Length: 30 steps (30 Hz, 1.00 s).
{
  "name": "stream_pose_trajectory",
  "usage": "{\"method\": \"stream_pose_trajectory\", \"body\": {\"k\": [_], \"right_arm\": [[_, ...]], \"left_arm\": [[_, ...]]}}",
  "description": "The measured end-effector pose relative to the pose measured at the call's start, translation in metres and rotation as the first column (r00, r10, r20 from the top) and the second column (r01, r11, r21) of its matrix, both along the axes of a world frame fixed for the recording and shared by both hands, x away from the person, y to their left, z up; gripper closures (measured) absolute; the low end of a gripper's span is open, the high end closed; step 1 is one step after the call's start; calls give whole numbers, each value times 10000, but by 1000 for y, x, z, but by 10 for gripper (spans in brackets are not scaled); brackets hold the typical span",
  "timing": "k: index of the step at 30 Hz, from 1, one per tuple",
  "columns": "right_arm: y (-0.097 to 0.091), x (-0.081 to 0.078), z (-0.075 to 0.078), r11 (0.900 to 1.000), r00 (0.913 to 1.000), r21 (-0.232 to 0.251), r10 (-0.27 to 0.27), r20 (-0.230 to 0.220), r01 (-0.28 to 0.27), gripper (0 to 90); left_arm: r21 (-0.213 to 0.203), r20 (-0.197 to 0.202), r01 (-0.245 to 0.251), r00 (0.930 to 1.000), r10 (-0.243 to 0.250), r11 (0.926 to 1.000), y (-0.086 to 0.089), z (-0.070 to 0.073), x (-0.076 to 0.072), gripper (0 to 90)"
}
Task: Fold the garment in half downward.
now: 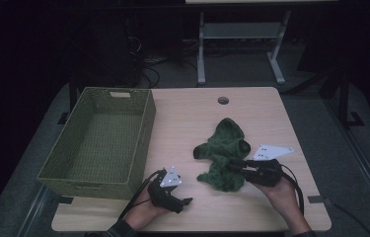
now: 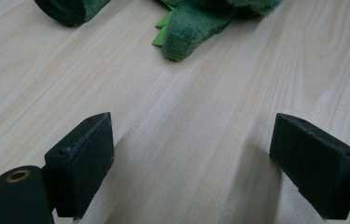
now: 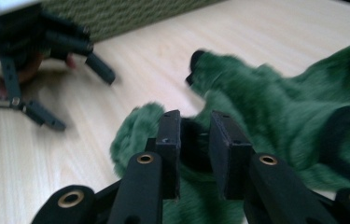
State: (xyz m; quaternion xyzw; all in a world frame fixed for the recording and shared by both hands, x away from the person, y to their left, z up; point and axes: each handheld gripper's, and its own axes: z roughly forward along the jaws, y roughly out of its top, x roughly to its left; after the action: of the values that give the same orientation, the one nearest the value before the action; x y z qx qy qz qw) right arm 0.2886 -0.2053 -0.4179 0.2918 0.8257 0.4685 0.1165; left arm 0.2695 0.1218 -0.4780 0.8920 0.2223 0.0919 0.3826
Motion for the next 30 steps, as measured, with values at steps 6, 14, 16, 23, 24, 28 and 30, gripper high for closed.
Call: {"method": "stream_pose_trajectory", "body": {"k": [6, 14, 16, 23, 24, 28, 30], "right_arm": [[-11, 6, 1, 9985, 9989, 318, -450, -125, 454, 769], [15, 23, -27, 9990, 9913, -385, 168, -1307, -220, 769], [21, 23, -32, 9975, 9885, -590, 285, -1488, -376, 769], [22, 21, -36, 9954, 9893, -905, 172, -1452, -305, 716], [20, 20, -32, 9968, 9907, -783, 55, -1359, -163, 697], [9, 17, -18, 9991, 9954, -373, -215, -932, 181, 647], [4, 17, -14, 9990, 9962, -308, -354, -800, 330, 640]], "left_arm": [[25, -7, 10, 10000, -10, 10000, 0, 0, 0, 130], [51, 26, 34, 10000, -34, 10000, 0, 0, 0, 128], [31, -16, 25, 10000, -25, 10000, 0, 0, 0, 127], [354, -102, 130, 9999, -126, 9993, -2, 3, 3, 125], [383, -144, 114, 9998, -108, 9992, -3, 3, 3, 125], [498, -377, 90, 9993, -71, 9987, -5, 7, 6, 132], [382, -359, 35, 9994, -21, 9993, -6, 10, 8, 134]]}}
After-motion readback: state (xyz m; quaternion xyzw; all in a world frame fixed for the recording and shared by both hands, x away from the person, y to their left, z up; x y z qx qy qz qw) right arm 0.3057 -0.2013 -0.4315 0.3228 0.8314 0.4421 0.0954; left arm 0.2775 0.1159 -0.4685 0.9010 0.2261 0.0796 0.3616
